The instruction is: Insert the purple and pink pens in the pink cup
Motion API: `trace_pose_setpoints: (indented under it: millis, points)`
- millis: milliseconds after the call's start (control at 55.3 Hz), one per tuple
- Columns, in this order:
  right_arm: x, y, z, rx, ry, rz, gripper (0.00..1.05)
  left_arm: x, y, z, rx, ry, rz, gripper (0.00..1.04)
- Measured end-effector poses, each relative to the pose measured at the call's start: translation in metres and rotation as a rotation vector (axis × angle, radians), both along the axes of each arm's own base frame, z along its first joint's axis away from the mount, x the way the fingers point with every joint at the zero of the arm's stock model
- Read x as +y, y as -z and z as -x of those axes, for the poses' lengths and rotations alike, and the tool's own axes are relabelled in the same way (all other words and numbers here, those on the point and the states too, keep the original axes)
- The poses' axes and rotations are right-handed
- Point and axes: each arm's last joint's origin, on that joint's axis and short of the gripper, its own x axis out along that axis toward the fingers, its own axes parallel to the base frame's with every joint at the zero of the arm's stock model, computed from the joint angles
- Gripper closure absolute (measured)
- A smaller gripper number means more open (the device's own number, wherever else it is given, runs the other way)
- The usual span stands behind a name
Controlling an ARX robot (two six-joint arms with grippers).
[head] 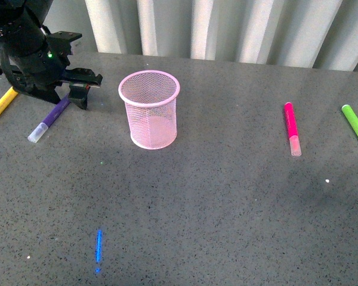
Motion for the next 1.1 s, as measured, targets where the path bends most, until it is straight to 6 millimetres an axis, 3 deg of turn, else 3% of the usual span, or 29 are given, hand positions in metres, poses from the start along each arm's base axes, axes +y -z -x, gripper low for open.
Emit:
trace_pose_setpoints:
  millis: [90,235,271,560,777,922,1102]
  points:
    - [0.000,0.000,0.000,0.000,0.000,0.000,0.07,-0.001,0.000,-0.001,0.000,-0.001,-0.004,0.60]
    - [0.000,0.000,0.000,0.000,0.000,0.000,0.07,0.003,0.001,-0.001,0.000,-0.020,-0.041,0.89]
    - [0.000,0.000,0.000,0.000,0.000,0.000,0.07,0.005,0.001,0.000,0.000,-0.025,-0.044,0.92]
    - [0.000,0.000,0.000,0.000,0.000,0.000,0.07,0.010,0.000,0.013,-0.040,-0.020,0.028,0.92]
    - [0.000,0.000,0.000,0.000,0.000,0.000,0.07,0.009,-0.008,0.031,-0.226,-0.010,-0.005,0.92]
    - [0.000,0.000,0.000,0.000,0.000,0.000,0.07,0.008,-0.034,0.042,-0.385,0.001,0.027,0.92]
    - [0.000,0.000,0.000,0.000,0.000,0.000,0.07,0.002,-0.081,0.059,-0.629,-0.005,0.117,0.92]
